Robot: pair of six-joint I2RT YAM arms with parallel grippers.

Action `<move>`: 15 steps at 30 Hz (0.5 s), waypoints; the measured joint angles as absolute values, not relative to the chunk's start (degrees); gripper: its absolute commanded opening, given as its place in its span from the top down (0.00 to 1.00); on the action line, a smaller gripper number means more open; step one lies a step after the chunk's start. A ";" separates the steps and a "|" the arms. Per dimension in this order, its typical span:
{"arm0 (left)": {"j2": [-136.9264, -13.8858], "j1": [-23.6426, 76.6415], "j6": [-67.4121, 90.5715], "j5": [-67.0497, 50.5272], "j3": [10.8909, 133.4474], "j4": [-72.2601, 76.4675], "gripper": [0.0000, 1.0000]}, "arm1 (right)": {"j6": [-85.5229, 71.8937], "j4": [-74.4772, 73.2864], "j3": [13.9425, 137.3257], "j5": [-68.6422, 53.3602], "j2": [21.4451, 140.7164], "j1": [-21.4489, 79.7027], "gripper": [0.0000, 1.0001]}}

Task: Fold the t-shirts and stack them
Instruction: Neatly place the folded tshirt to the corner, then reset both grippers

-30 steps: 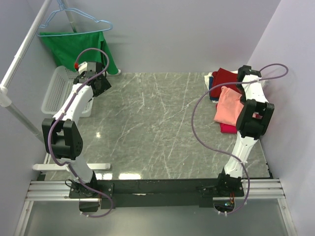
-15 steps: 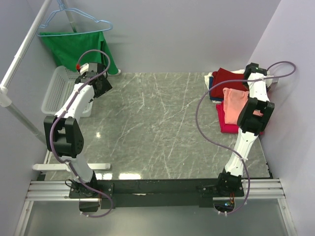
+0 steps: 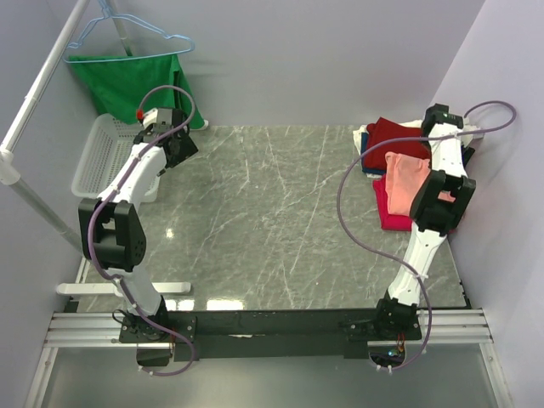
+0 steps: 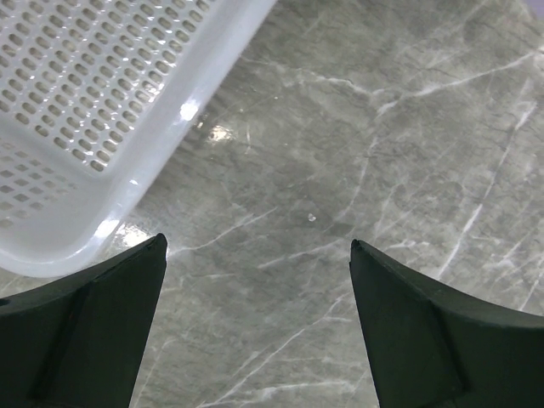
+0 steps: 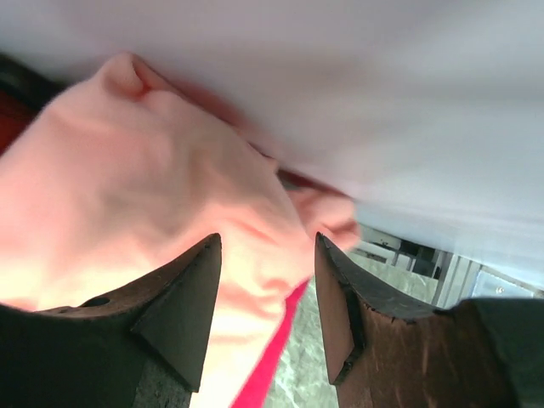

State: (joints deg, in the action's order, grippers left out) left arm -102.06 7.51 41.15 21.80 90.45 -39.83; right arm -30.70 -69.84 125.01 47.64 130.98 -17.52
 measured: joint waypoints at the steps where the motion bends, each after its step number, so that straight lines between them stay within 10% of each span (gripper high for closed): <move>1: -102.06 7.70 41.12 21.67 90.45 -39.64 0.06 | -30.89 -69.63 124.73 48.07 129.78 -17.15 0.44; 15: -101.54 9.91 40.82 20.21 87.96 -37.21 0.06 | -30.63 -67.18 115.90 45.12 120.03 -6.37 0.41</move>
State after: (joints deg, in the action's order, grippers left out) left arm -101.54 9.91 40.82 20.21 87.96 -37.21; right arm -30.63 -67.18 115.90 45.12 120.03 -6.37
